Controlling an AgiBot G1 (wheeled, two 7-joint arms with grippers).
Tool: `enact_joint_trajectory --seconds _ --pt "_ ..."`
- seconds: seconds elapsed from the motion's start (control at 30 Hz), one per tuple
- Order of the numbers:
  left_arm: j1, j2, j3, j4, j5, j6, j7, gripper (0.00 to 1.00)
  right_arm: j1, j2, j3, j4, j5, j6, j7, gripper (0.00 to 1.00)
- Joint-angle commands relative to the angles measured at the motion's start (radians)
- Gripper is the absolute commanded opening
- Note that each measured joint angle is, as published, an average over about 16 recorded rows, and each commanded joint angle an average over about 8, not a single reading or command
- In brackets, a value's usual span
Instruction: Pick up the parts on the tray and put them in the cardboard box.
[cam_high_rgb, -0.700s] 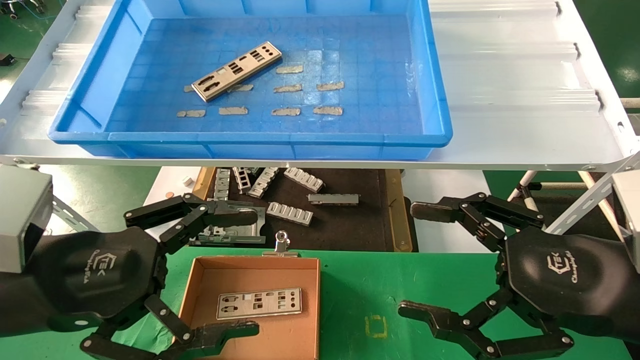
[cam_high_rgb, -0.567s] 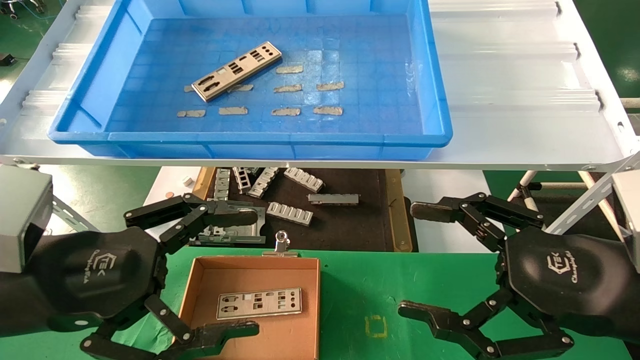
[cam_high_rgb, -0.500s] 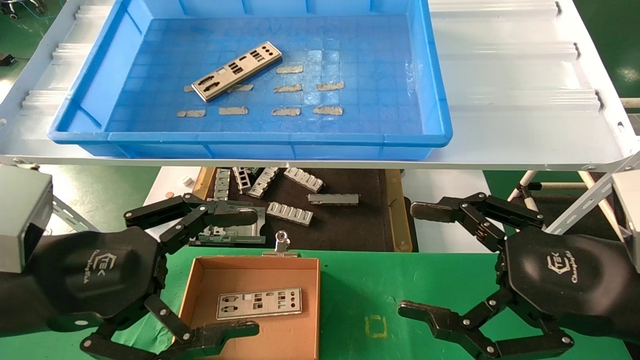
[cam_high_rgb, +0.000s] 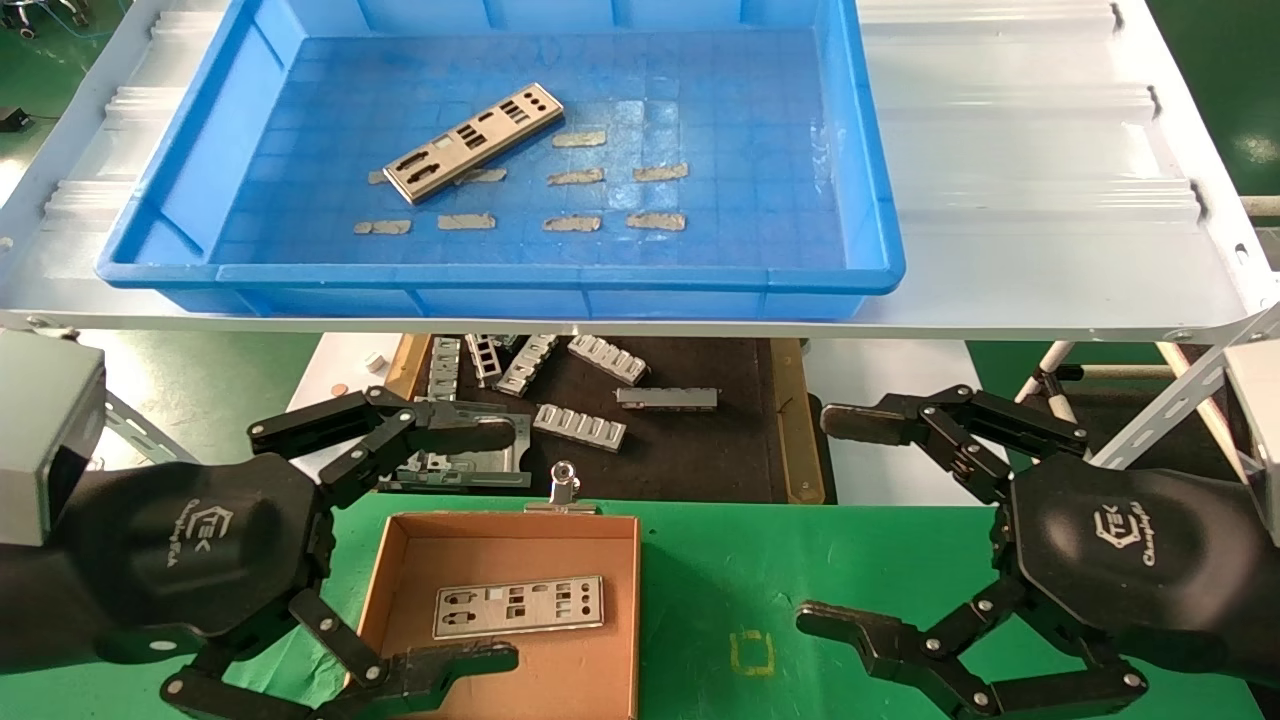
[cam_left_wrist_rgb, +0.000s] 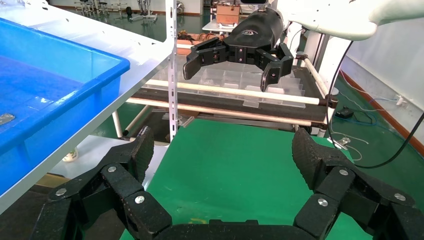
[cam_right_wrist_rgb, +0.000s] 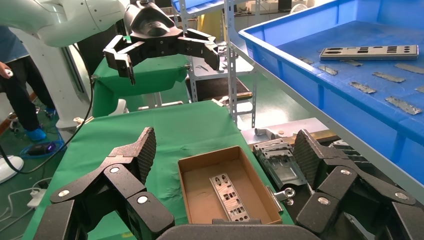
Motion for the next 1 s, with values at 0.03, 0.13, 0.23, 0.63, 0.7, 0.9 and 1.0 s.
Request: enact_joint_trajectory --seconds 0.03,0.13,0.23,0.63,0.7,0.9,1.0 --pt "0.001 -0.001 0.001 -0.002 0.000 0.004 0.002 1.00 0.000 0.000 0.000 0.000 0.000 0.000 0.000 0.00" --pt "-0.004 0.004 -0.004 0.007 -0.001 -0.018 -0.005 1.00 0.000 0.000 0.000 0.000 0.000 0.000 0.000 0.00" --pt "-0.019 0.014 -0.009 0.026 0.003 -0.060 -0.015 1.00 0.000 0.000 0.000 0.000 0.000 0.000 0.000 0.00" --pt "-0.260 0.151 0.044 0.284 0.173 -0.218 0.009 1.00 0.000 0.000 0.000 0.000 0.000 0.000 0.000 0.00" --pt "-0.318 0.188 0.061 0.359 0.214 -0.239 0.032 1.00 0.000 0.000 0.000 0.000 0.000 0.000 0.000 0.00" --pt "-0.490 0.291 0.117 0.596 0.328 -0.270 0.105 1.00 0.000 0.000 0.000 0.000 0.000 0.000 0.000 0.00" --pt "-0.566 0.334 0.142 0.709 0.372 -0.269 0.138 1.00 0.000 0.000 0.000 0.000 0.000 0.000 0.000 0.00"
